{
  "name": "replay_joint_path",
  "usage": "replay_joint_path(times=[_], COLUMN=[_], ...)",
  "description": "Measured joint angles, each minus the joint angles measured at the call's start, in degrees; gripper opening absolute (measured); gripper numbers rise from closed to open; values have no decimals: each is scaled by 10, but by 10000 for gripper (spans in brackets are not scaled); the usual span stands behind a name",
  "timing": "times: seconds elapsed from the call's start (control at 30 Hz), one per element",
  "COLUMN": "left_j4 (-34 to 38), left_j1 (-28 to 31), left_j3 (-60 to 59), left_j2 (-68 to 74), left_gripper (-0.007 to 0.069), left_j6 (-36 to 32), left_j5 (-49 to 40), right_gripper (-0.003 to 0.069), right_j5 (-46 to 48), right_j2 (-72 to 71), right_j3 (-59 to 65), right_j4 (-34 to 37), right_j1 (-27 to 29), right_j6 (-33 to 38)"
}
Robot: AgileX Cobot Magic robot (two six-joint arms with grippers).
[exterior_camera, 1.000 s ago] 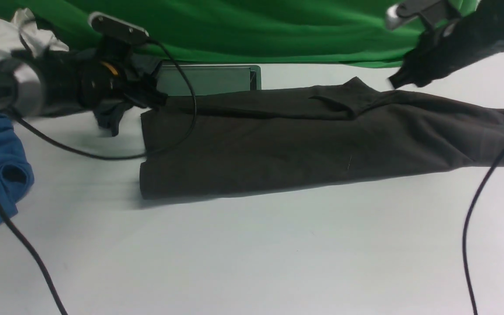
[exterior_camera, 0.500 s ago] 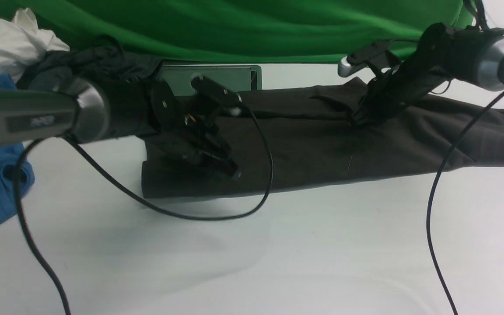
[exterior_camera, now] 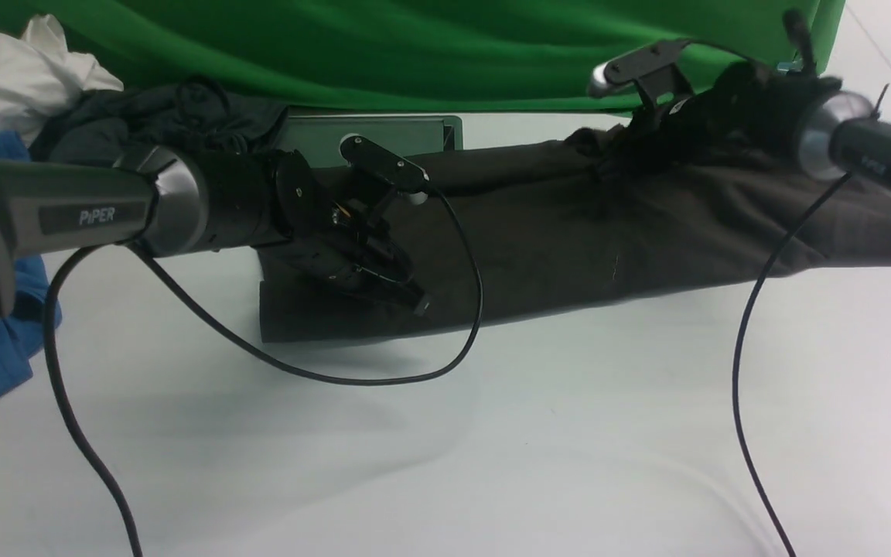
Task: Fold a long-sleeved shirt on a white desktop.
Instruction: 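Pull the folded dark garment lengthwise by its ends to straighten it flat on the table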
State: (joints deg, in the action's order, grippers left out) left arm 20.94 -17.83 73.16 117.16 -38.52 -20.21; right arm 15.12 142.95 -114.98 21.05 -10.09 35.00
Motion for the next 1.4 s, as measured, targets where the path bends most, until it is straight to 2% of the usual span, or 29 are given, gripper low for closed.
replay_joint_path(times=[0.07, 0.13, 0.23, 0.3, 0.33, 0.4, 0.5, 0.53, 0.7, 0.8, 0.83, 0.93, 1.03, 1.4], left_j4=[-3, -15, -37, -48, -49, -59, -69, -70, -76, -76, -75, -62, -50, -42], left_j1=[0, 0, -1, -1, -1, -1, 1, 1, 6, 20, 27, 45, 55, 59], left_j3=[1, 1, 2, 2, 2, -2, -8, -8, -9, -22, -27, -32, -32, -25], left_j2=[0, 0, -2, -7, -8, -19, -57, -60, -95, -90, -85, -69, -51, -28], left_gripper=[18, 18, 18, 18, 18, 18, 18, 18, 18, 18, 18, 18, 18, 18], left_j6=[0, 0, -1, -1, -1, -1, 14, 14, 18, 20, 20, 22, 24, 24], left_j5=[-2, -5, -5, -10, -10, -25, -60, -61, -114, -119, -111, -86, -76, -81], right_gripper=[16, 27, 75, 109, 113, 141, 161, 162, 190, 281, 349, 468, 523, 531], right_j5=[-53, -151, -159, -93, -93, 0, 173, 182, 390, 463, 467, 450, 438, 378], right_j2=[5, 10, -2, -22, -25, -53, -123, -127, -173, -175, -172, -164, -147, -67], right_j3=[0, 0, -9, -10, -10, -10, -11, -11, -15, -12, -10, -6, -5, -5], right_j4=[-1, -1, -1, -1, -1, -2, -36, -42, -92, -99, -101, -100, -95, -50], right_j1=[0, 4, 18, 32, 33, 52, 107, 110, 190, 226, 238, 257, 263, 240], right_j6=[0, 0, 0, 0, 0, -3, -59, -66, -127, -160, -176, -191, -190, -150])
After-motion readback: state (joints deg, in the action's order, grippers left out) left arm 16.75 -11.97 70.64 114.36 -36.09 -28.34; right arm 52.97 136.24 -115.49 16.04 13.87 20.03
